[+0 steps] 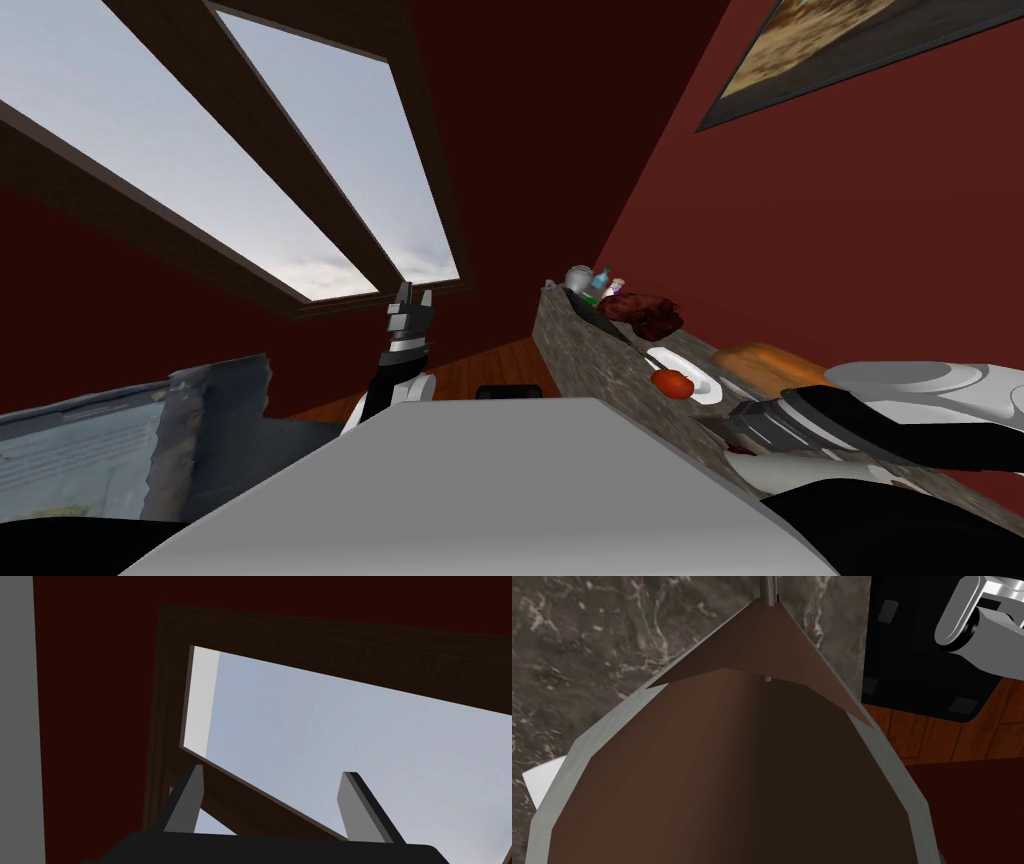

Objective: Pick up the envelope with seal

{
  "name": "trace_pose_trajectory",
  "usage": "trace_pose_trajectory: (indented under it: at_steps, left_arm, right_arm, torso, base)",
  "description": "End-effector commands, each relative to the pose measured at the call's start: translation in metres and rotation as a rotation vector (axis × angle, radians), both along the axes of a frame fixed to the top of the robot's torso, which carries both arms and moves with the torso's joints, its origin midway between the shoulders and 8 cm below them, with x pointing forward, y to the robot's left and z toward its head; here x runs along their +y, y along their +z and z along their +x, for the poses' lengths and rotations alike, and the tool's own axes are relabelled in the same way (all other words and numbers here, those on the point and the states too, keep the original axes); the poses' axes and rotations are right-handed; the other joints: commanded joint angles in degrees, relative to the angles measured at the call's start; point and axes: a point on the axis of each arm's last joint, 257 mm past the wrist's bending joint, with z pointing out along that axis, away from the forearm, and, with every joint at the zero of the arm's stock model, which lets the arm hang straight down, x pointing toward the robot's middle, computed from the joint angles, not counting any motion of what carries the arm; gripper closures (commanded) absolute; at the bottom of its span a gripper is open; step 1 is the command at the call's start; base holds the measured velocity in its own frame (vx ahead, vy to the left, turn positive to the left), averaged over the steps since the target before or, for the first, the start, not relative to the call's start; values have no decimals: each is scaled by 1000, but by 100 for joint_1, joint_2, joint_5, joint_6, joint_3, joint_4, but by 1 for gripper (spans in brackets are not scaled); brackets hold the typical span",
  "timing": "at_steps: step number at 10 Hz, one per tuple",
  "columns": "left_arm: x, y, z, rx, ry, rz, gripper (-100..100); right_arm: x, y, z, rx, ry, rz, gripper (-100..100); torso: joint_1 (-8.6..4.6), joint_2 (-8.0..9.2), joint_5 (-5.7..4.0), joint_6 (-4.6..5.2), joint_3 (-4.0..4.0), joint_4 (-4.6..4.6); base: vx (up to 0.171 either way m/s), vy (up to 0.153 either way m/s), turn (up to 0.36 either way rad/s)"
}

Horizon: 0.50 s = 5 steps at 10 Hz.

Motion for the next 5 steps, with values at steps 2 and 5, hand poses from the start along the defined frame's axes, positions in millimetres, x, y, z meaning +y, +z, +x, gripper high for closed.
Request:
trace_pose_trajectory:
  at_steps: [2,5]
  left_arm:
    - [0,0,0,0,0,0,0]
    - [0,0,0,0,0,0,0]
  right_arm:
    - [12,7,20,-3,56,1,100]
    - [29,14,39,-4,121,2,100]
  torso:
    - [-6,-9,4,7,-4,-1]
    - [-15,-20,1,4,-11,-4]
  base:
    - [61,-29,-261]
    - [78,-42,-238]
